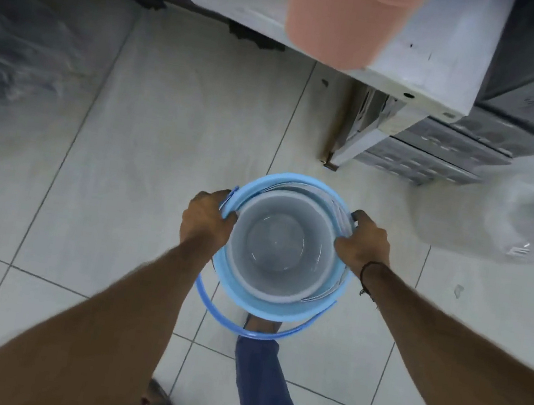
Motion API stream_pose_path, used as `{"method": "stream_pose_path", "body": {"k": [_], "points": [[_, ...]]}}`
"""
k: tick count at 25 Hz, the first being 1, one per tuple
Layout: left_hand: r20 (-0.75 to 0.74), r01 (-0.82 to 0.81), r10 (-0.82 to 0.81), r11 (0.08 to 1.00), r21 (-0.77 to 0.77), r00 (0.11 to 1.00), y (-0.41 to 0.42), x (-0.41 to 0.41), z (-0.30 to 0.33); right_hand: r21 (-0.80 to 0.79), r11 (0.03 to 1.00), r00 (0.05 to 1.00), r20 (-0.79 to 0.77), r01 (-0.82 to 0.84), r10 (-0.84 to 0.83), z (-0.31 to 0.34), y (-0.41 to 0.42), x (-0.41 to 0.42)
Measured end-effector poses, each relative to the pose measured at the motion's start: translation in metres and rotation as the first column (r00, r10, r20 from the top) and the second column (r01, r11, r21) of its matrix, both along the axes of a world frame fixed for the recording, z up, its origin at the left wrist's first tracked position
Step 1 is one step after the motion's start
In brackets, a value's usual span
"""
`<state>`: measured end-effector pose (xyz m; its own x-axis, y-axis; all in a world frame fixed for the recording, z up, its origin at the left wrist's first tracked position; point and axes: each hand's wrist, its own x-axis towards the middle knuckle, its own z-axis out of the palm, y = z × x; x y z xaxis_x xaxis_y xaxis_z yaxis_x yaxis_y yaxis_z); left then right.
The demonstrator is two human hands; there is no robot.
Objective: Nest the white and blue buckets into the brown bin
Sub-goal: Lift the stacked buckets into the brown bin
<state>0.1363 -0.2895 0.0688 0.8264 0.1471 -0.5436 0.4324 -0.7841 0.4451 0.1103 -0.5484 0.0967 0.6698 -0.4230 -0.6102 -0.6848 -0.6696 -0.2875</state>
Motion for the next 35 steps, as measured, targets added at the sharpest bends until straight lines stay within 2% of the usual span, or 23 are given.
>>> {"method": "stream_pose_path", "body": {"k": [4,6,10,14,16,18,22,26,28,30,33,35], "points": [[-0.153,-0.043,0.053,0.997,0.069,0.987,0.000,-0.015,-0.054,-0.020,0.999,0.999,-0.020,-0.047,0.047,-0.058,0.006,-0.006],[-0.226,-0.083,0.103,0.992,0.094,0.969,0.004,-0.026,-0.076,-0.005,1.000,0.996,-0.088,0.004,-0.004,-0.076,0.003,-0.007],[-0.349,-0.290,0.237,0.951,-0.109,0.907,0.009,-0.034,-0.102,0.022,0.992,0.971,-0.209,0.122,-0.115,-0.091,-0.002,-0.008],[-0.313,-0.246,0.195,0.960,-0.131,0.929,0.043,-0.032,-0.072,0.049,0.988,0.946,-0.298,0.147,-0.127,-0.049,0.024,-0.005],[-0.272,-0.201,0.160,0.971,-0.128,0.949,0.082,-0.024,-0.020,0.033,0.998,0.943,-0.331,0.052,-0.039,0.002,0.052,-0.006],[-0.265,-0.129,0.095,0.985,-0.113,0.959,0.129,-0.008,0.049,0.103,0.994,0.939,-0.344,0.034,0.003,0.070,0.091,0.001],[-0.252,-0.012,0.000,0.999,-0.044,0.968,0.248,0.034,0.236,0.247,0.969,0.962,-0.271,0.031,0.038,0.240,0.193,0.024],[-0.199,0.042,-0.039,0.999,0.012,0.979,0.347,0.092,0.400,0.385,0.923,0.982,-0.173,0.003,0.069,0.374,0.281,0.069],[-0.180,0.018,-0.018,1.000,-0.002,0.983,0.386,0.131,0.485,0.415,0.909,0.989,-0.107,-0.047,0.100,0.441,0.317,0.110],[-0.083,-0.041,0.036,0.997,-0.058,0.996,0.416,0.168,0.558,0.391,0.912,0.990,-0.001,-0.128,0.139,0.501,0.339,0.155],[-0.009,-0.113,0.115,0.959,-0.258,0.993,0.440,0.224,0.660,0.353,0.906,0.968,0.164,-0.235,0.188,0.594,0.358,0.229],[0.016,-0.142,0.151,0.958,-0.250,0.988,0.435,0.261,0.709,0.340,0.913,0.953,0.269,-0.228,0.138,0.644,0.356,0.273]]}}
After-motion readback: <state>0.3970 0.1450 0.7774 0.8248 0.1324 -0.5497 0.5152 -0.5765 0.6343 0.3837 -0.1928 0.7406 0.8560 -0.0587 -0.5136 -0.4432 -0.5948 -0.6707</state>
